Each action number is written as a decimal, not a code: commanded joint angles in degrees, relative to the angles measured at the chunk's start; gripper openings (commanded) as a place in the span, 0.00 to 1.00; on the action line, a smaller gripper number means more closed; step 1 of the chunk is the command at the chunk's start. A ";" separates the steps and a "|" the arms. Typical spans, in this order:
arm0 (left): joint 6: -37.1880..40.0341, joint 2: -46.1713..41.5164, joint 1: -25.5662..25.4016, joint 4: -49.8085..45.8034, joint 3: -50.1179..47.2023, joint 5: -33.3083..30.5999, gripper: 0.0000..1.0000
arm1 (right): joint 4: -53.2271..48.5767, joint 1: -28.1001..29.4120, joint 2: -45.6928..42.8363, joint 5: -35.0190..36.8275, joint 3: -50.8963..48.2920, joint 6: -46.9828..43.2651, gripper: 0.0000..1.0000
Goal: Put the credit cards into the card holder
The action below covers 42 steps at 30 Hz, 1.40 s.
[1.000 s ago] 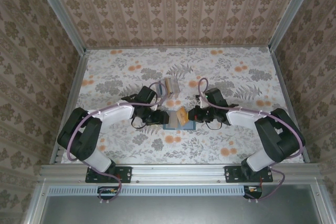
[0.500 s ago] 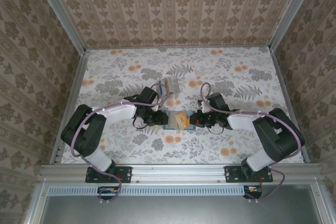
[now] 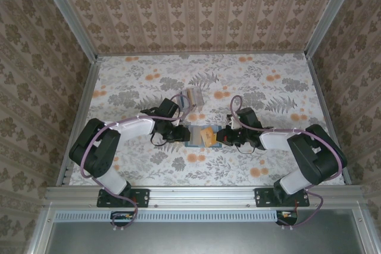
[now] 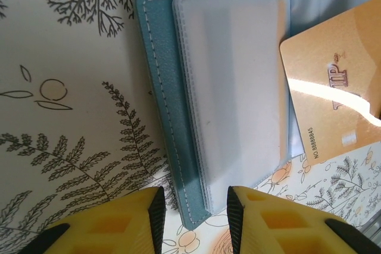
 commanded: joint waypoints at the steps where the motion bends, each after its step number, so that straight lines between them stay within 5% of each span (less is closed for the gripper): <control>1: -0.10 -0.24 -0.45 -0.11 0.03 -0.58 0.36 | 1.48 -0.19 1.52 1.38 -0.47 1.97 0.00; 12: -0.95 -0.86 -1.11 0.41 -0.35 -1.44 0.35 | 3.39 2.45 5.80 3.36 2.13 4.92 0.00; 28: -1.18 -1.42 -1.28 0.12 -0.29 -1.47 0.32 | -0.77 3.37 0.82 10.54 0.70 6.24 0.00; 42: -0.40 -1.27 -1.30 -0.67 0.23 -2.96 0.30 | -1.59 7.11 5.14 7.58 4.52 4.92 0.00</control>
